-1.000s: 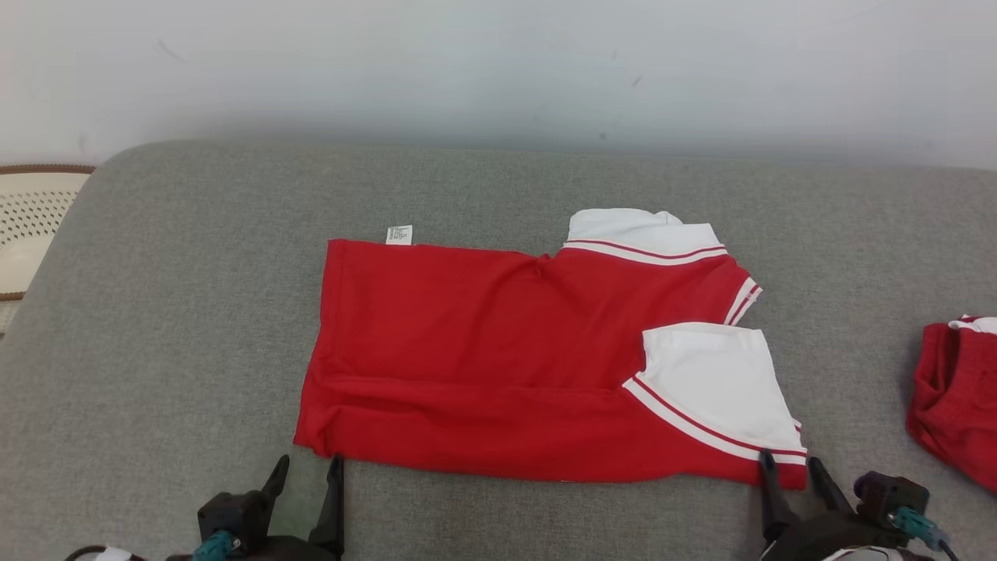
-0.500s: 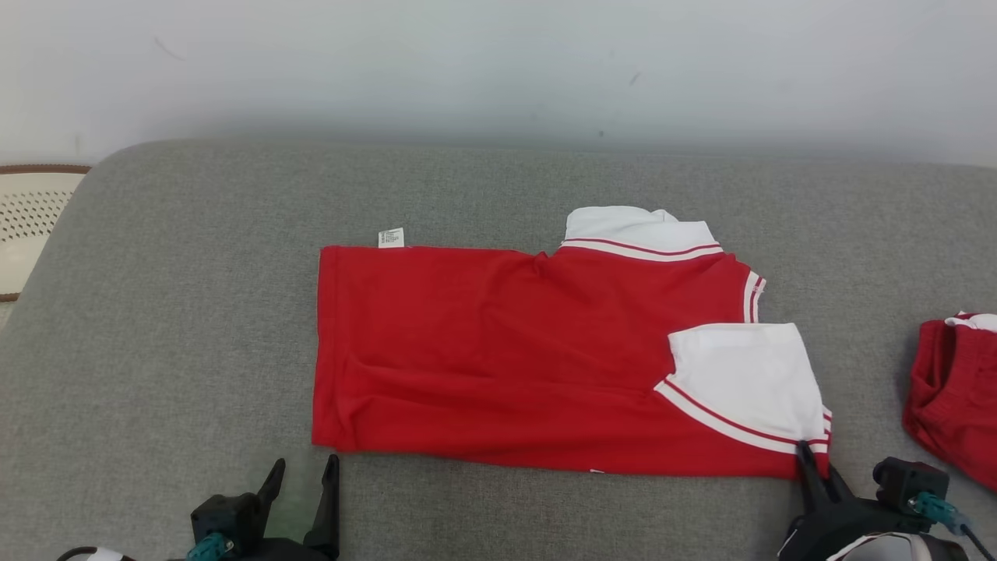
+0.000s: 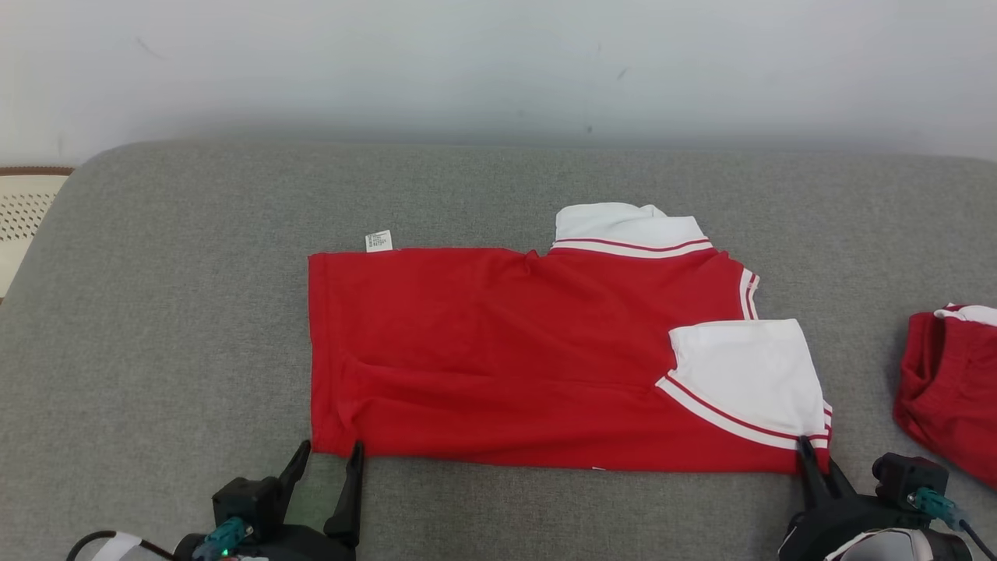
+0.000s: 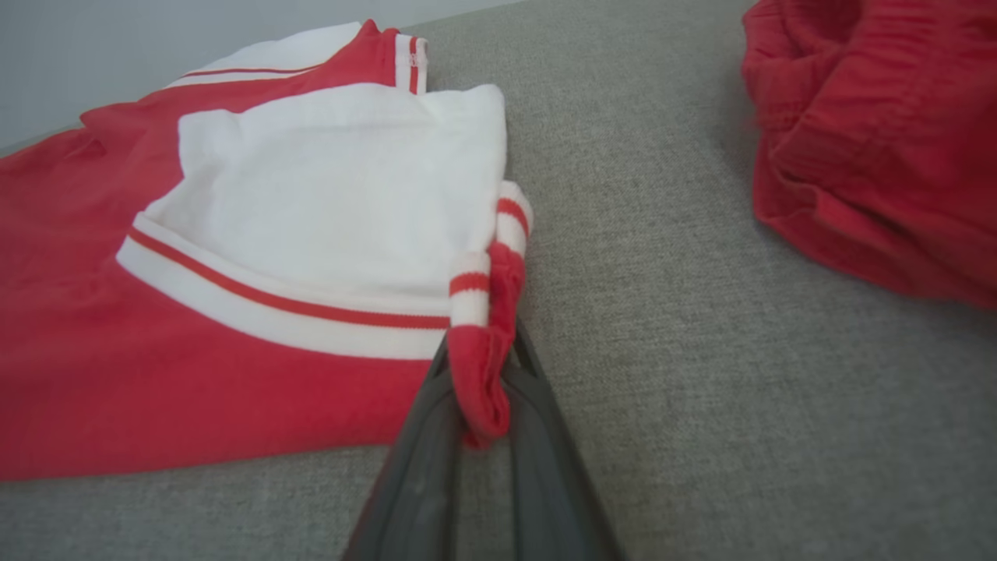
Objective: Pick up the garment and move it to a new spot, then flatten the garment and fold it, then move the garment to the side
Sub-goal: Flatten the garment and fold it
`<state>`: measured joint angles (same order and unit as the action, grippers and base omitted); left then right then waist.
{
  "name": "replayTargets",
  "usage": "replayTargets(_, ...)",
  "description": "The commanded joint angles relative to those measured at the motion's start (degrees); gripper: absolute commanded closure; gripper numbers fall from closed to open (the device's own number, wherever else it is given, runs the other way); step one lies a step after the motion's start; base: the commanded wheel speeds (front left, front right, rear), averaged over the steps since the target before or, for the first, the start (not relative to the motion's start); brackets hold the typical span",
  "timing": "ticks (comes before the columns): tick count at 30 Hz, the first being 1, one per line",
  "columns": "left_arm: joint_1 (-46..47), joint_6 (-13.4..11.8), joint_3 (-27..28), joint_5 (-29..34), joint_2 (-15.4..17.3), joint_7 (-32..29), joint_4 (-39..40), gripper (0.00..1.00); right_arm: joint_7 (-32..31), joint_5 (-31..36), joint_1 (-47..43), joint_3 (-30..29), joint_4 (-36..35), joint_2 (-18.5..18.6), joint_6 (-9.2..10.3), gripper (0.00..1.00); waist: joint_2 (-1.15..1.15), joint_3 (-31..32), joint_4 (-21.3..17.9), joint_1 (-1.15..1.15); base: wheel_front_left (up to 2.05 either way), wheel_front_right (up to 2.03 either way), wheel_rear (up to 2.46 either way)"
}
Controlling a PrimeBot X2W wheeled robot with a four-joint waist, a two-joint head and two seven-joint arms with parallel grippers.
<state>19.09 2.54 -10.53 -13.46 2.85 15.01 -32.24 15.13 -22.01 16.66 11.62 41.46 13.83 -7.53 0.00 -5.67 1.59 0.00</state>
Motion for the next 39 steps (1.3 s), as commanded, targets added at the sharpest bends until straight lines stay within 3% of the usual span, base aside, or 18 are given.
replayTargets(1, 0.10, -0.30, -0.29, 0.72, 0.10, 0.21, 0.36, 0.00, -0.02, 0.53, -0.02, 0.05, -0.07, -0.14, 0.08, 1.00, 0.00, -0.02, -0.04, 0.00, 0.00, 0.00, 0.00)
replayTargets(9, -1.35, -3.59, -2.40, 2.06, 0.14, 0.21, 2.89, 0.00, -0.03, 0.53, 0.35, -0.20, 0.06, -0.60, 0.08, 1.00, 0.00, -0.52, -0.21, 0.00, 0.00, 0.00, 0.00)
replayTargets(19, 0.79, -5.31, -2.26, 2.55, 0.11, 0.21, 0.85, 0.00, -0.03, 1.40, 1.42, -0.30, 0.41, -1.01, 0.08, 1.00, 0.00, -1.11, -1.04, 0.00, 0.00, 0.00, 0.00)
replayTargets(20, 0.68, -5.40, -2.06, 2.42, 0.11, 0.21, 0.61, 0.08, -0.02, 1.40, 1.40, -0.35, 0.40, -1.03, 0.08, 1.00, 0.00, -1.12, -1.09, 0.00, 0.00, 0.00, 0.00)
replayTargets(21, 0.73, -5.43, -1.90, 2.26, 0.11, 0.21, 0.44, 0.27, -0.02, 1.42, 1.38, -0.42, 0.40, -1.07, 0.08, 1.00, 0.00, -1.13, -1.13, 0.00, 0.00, 0.00, 0.00)
replayTargets(22, 0.78, -5.34, -1.83, 2.38, 0.10, 0.21, 0.16, 0.62, -0.02, 1.39, 1.38, -0.51, 0.37, -1.12, 0.08, 1.00, 0.00, -1.13, -1.15, 0.00, 0.00, 0.00, 0.00)
replayTargets(23, 0.82, -5.28, -1.62, 2.40, 0.10, 0.21, -0.24, 0.85, -0.02, 1.30, 1.39, -0.59, 0.32, -1.17, 0.08, 1.00, 0.00, -1.16, -1.16, 0.00, 0.00, 0.00, 0.00)
replayTargets(24, 0.96, -5.22, -1.34, 2.41, 0.12, 0.21, -0.47, 1.00, -0.02, 1.30, 1.40, -0.67, 0.25, -1.19, 0.08, 1.00, 0.00, -1.21, -1.16, 0.00, 0.00, 0.00, 0.00)
replayTargets(26, 1.15, -5.22, -0.76, 2.62, 0.09, 0.21, -1.00, 1.00, -0.02, 1.32, 1.41, -0.82, 0.10, -1.25, 0.08, 1.00, 0.00, -1.32, -1.12, 0.00, 0.00, 0.00, 0.00)
replayTargets(28, 1.45, -5.11, 0.05, 2.68, 0.13, 0.21, -1.52, 0.94, -0.02, 1.37, 1.53, -0.82, -0.03, -1.31, 0.08, 1.00, 0.00, -1.44, -1.07, 0.00, 0.00, 0.00, 0.00)
replayTargets(30, 1.71, -4.80, 0.59, 2.80, 0.10, 0.21, -2.00, 1.00, -0.02, 1.42, 1.71, -0.79, -0.14, -1.40, 0.08, 1.00, 0.00, -1.53, -1.09, 0.00, 0.00, 0.00, 0.00)
replayTargets(39, 1.42, -3.78, 2.37, 3.33, 0.16, 0.21, -3.67, 1.00, -0.02, 0.98, 1.76, -0.99, -0.32, -1.12, 0.08, 1.00, 0.00, -0.92, -1.03, 0.00, 0.00, 0.00, 0.00)
